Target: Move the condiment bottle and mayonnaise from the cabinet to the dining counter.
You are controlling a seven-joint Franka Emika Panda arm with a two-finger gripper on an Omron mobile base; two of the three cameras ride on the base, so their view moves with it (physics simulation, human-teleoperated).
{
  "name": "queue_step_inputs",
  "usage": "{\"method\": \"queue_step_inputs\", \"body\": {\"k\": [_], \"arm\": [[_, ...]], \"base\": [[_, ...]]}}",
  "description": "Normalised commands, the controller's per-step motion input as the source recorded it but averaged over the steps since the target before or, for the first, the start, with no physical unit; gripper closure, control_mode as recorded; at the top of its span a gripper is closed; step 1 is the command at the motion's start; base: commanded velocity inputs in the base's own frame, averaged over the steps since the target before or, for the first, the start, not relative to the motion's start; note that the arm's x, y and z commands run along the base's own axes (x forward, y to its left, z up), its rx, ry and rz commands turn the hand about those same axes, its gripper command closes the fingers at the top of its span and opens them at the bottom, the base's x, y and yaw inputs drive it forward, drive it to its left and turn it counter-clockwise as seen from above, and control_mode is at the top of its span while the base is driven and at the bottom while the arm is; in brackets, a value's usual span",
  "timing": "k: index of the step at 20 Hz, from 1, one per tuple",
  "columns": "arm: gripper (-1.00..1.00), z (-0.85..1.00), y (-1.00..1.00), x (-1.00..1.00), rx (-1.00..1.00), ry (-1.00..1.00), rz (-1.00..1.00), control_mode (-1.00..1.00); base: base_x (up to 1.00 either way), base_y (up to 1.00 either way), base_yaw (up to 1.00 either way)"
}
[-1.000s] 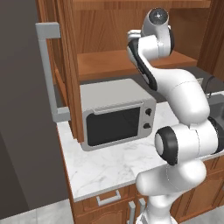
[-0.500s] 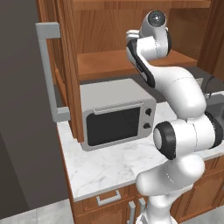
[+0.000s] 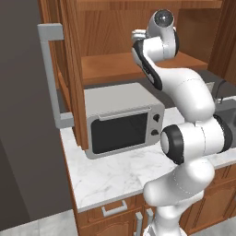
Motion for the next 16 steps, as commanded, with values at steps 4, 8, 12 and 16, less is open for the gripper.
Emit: {"method": "queue_step_inputs", "body": {"k": [4, 8, 12, 16], "arm": [[-1.0, 0.0, 0.0, 0.0, 0.0, -0.09, 0.0, -1.0], [-1.0, 0.0, 0.0, 0.03, 0.0, -0.06, 0.0, -1.0], [-1.0, -0.02, 0.0, 0.16, 0.0, -0.02, 0.0, -1.0], [-1.0, -0.09, 0.0, 0.28, 0.0, 0.0, 0.0, -1.0]], "base": [[0.0, 0.0, 0.0], [0.0, 0.0, 0.0], [0.0, 0.0, 0.0], [0.0, 0.0, 0.0]]}}
